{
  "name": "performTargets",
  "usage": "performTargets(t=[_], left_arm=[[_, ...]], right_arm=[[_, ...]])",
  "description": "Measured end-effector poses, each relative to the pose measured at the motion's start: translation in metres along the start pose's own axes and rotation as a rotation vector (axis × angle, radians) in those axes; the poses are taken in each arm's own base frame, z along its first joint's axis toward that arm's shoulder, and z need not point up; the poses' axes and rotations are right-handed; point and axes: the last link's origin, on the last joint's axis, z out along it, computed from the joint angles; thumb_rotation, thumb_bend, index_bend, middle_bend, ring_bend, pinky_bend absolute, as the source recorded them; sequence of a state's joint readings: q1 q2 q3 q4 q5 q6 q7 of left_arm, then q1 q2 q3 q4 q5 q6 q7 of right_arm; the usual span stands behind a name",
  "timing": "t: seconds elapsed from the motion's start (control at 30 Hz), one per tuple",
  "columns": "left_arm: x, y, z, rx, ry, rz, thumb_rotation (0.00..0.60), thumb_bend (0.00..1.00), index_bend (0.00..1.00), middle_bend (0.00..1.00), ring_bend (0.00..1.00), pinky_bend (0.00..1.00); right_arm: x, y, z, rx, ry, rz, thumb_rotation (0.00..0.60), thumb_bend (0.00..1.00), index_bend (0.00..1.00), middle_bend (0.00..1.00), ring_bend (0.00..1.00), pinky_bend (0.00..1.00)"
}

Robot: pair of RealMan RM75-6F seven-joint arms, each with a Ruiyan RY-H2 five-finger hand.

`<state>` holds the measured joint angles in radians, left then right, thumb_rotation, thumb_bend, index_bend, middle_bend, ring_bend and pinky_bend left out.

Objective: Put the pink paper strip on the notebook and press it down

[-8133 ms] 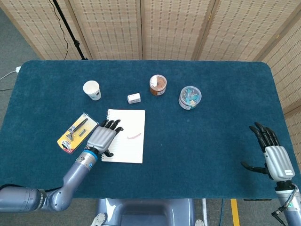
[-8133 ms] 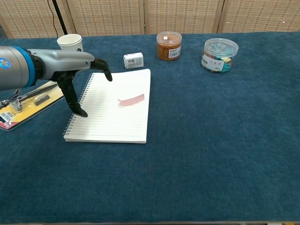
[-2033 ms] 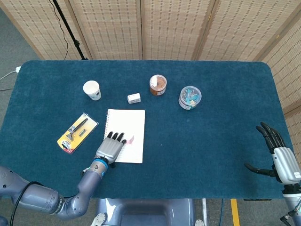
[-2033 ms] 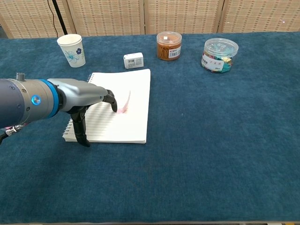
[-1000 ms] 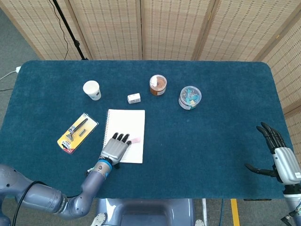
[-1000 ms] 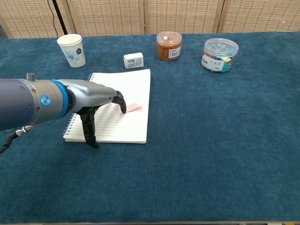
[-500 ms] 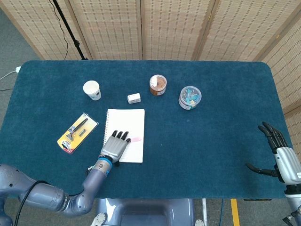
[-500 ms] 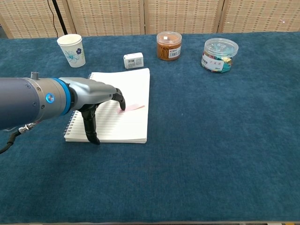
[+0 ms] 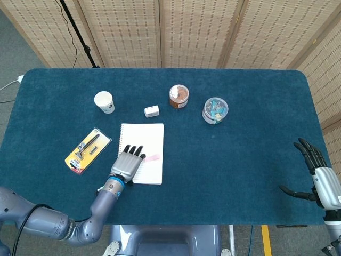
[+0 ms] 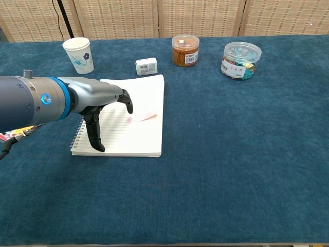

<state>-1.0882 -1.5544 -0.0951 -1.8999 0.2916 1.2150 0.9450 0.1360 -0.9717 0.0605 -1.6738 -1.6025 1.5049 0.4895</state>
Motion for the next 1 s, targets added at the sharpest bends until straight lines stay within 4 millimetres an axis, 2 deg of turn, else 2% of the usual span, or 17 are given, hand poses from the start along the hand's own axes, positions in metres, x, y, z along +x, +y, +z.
performTargets(t=[0.17,0.33,0.6,0.8,1.0], left_arm=[[0.01,-0.009,-0.011,-0.002,0.029,-0.015,0.6,0.0,0.17,0.0,0.0,0.0],[0.022,-0.026,-0.025,0.007,0.083,-0.028,0.6,0.0,0.01,0.0,0.0,0.0],[0.031,-0.071,-0.054,0.029,0.221,-0.047,0.6,0.0,0.0,0.0,0.0,0.0],[0.017,-0.115,-0.085,0.058,0.308,-0.11,0.6,0.0,0.0,0.0,0.0,0.0],[-0.012,-0.163,-0.114,0.125,0.371,-0.192,0.6,0.0,0.0,0.0,0.0,0.0]], right_arm=[[0.0,0.0,0.0,0.001,-0.001,-0.001,0.6,0.0,0.01,0.0,0.0,0.0],[0.0,-0.001,0.0,0.002,0.001,-0.006,0.6,0.0,0.01,0.0,0.0,0.0],[-0.003,-0.002,0.0,0.016,0.022,-0.033,0.6,0.0,0.0,0.0,0.0,0.0],[-0.005,-0.003,0.0,0.022,0.047,-0.068,0.6,0.0,0.0,0.0,0.0,0.0],[-0.007,-0.003,0.0,0.022,0.054,-0.088,0.6,0.0,0.0,0.0,0.0,0.0]])
